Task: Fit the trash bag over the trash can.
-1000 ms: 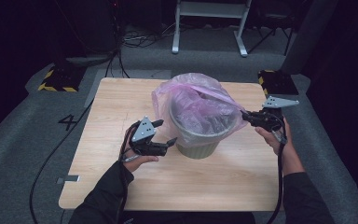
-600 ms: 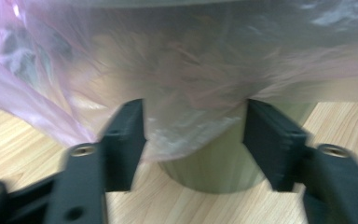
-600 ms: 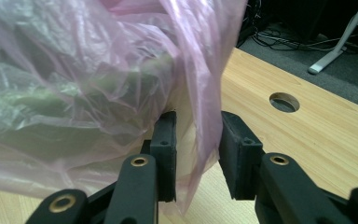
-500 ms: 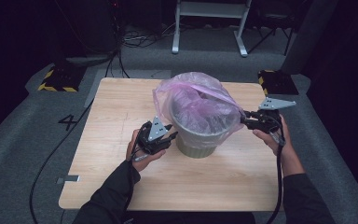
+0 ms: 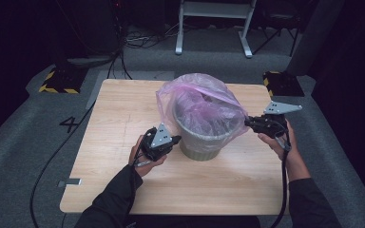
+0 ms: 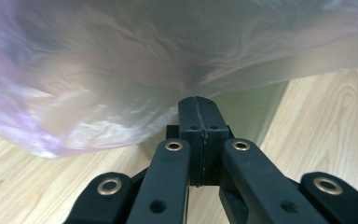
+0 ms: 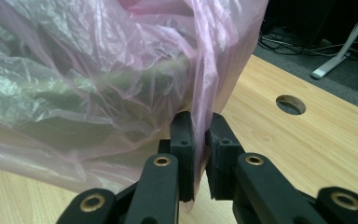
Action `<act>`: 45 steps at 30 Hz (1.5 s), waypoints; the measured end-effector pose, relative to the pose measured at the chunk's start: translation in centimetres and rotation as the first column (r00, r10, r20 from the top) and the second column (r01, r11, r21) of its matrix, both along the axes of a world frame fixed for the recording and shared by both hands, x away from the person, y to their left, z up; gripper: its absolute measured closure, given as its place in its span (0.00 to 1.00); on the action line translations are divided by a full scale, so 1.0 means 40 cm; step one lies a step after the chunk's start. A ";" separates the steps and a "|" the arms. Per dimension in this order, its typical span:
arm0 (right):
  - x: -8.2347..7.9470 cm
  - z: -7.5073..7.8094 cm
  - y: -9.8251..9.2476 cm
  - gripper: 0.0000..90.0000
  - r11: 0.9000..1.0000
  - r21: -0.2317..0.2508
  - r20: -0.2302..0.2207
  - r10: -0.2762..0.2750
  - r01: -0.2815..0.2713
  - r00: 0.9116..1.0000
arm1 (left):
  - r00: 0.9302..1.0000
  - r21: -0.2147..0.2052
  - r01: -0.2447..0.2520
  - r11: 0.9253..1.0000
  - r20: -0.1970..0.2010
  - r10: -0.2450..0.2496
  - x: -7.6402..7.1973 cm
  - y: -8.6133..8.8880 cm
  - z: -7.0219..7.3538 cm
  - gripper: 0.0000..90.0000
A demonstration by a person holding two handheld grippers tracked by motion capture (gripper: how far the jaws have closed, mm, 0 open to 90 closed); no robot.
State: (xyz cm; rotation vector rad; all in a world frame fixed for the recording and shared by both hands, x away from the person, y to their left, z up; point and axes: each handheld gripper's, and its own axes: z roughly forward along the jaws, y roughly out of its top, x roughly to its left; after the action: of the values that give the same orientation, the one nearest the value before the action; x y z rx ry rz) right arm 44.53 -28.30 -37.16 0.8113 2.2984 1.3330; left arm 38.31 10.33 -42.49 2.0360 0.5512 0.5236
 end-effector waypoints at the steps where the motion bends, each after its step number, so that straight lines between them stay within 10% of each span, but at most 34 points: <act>1: -0.002 -0.002 0.001 0.93 1.000 -0.001 -0.002 0.000 0.000 1.000 | 1.000 0.005 0.003 1.000 -0.001 -0.003 -0.002 -0.002 -0.004 1.00; 5: -0.009 -0.011 0.002 0.90 1.000 -0.011 -0.008 0.010 -0.010 1.000 | 1.000 -0.040 -0.004 0.999 -0.002 0.004 -0.008 0.003 -0.010 1.00; 12: -0.018 0.006 -0.005 0.60 0.999 -0.021 0.017 -0.037 0.037 0.999 | 1.000 -0.159 -0.016 0.987 -0.004 0.015 -0.049 0.001 0.013 0.27; 16: -0.023 0.014 -0.010 0.41 0.999 -0.030 0.008 -0.031 0.032 0.999 | 0.999 -0.195 -0.032 0.980 0.004 0.034 -0.066 -0.001 0.035 0.17; 29: -0.058 0.068 -0.044 0.34 0.998 0.025 0.097 -0.061 0.059 0.993 | 0.994 -0.199 -0.107 0.974 -0.007 0.107 -0.030 0.004 0.064 0.20; 36: -0.041 0.116 -0.025 0.38 0.995 0.087 0.126 -0.068 0.057 0.990 | 0.991 -0.143 -0.132 0.981 0.018 0.136 -0.016 -0.001 0.062 0.57; 45: 0.062 0.118 0.038 0.57 0.993 0.112 -0.014 -0.037 0.038 0.999 | 0.994 -0.098 -0.096 0.990 0.048 0.102 -0.005 -0.005 0.055 1.00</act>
State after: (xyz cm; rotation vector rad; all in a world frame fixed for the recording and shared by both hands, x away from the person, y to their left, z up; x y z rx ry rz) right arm 47.00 -26.79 -32.45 0.8961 2.2223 1.4554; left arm 38.12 10.11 -40.29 1.9058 0.6358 0.5977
